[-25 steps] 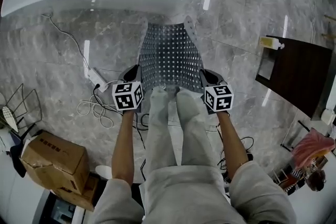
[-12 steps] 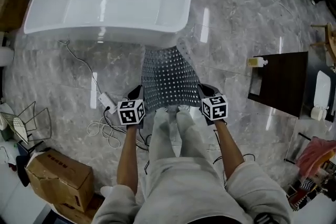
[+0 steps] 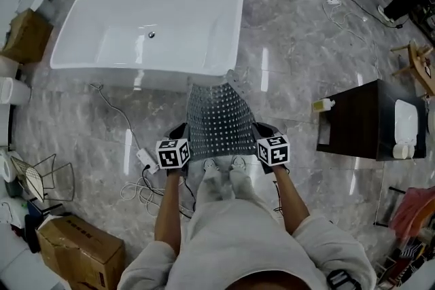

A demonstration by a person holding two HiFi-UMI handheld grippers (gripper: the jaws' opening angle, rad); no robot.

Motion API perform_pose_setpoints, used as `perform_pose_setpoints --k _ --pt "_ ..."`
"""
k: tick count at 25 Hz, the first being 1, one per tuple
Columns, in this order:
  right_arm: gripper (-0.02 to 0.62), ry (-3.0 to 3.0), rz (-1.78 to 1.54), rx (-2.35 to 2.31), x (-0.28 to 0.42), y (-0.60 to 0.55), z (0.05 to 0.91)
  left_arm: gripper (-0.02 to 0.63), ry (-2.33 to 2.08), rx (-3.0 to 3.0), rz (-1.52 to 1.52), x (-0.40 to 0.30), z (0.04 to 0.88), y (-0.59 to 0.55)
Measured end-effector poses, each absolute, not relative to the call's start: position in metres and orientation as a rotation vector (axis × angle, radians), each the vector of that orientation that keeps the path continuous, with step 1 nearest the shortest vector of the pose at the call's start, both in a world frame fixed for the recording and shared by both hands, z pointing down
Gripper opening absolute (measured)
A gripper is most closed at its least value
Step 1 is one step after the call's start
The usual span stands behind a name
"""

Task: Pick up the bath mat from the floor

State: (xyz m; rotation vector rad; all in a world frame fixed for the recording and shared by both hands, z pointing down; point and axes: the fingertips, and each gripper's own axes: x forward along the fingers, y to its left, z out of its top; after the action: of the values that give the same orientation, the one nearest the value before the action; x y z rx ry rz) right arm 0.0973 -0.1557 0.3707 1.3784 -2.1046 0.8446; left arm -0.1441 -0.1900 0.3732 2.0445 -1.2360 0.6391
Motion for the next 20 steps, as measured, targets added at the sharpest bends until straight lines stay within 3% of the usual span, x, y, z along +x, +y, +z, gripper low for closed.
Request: perform_pose_setpoints --k 20 --pt "0.021 -2.339 0.528 1.531 0.110 -0.214 0.211 0.017 -1.362 2.340 0.406 -0.111 0.198 -0.264"
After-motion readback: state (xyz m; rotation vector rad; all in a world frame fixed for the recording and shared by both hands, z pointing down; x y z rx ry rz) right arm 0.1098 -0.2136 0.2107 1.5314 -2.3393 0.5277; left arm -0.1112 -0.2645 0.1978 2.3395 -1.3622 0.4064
